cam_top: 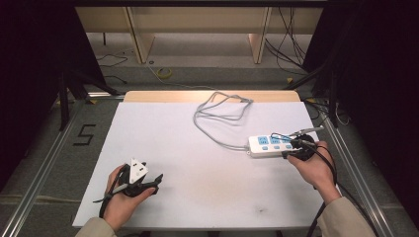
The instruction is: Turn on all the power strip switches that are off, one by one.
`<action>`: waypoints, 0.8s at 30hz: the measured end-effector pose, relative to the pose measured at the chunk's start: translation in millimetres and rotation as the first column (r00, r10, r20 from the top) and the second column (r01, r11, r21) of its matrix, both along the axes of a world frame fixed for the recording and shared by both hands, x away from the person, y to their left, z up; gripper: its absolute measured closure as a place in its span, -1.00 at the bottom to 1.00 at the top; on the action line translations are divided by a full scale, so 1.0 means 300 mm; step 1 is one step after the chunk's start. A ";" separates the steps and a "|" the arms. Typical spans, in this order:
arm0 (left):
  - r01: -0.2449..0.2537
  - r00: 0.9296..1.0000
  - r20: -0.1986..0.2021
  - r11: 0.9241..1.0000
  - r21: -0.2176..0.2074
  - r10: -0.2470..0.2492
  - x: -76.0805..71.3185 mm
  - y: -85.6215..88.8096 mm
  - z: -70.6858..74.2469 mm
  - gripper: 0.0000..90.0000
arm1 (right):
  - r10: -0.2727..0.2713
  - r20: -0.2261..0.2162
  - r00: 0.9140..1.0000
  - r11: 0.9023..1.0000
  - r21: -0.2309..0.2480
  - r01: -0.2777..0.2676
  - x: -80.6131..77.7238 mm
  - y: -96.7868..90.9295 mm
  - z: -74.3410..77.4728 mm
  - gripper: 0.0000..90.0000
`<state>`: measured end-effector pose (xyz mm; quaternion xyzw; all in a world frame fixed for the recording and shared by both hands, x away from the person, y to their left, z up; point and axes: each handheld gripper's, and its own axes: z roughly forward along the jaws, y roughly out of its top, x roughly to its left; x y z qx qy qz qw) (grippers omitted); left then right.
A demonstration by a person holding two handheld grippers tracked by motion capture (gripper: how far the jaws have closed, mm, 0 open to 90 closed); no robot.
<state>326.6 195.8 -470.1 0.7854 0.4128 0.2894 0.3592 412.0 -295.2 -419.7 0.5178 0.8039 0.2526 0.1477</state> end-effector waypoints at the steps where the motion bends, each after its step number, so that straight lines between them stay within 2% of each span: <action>1: -0.001 1.000 0.001 1.000 -0.004 0.001 0.000 -0.001 -0.001 -0.34 | -0.005 -0.001 1.000 1.000 -0.002 0.005 0.003 -0.001 0.002 1.00; 24: 0.005 1.000 -0.001 1.000 0.002 -0.005 0.003 -0.010 -0.003 -0.34 | -0.057 -0.007 0.998 0.998 -0.016 0.057 0.071 -0.045 0.032 1.00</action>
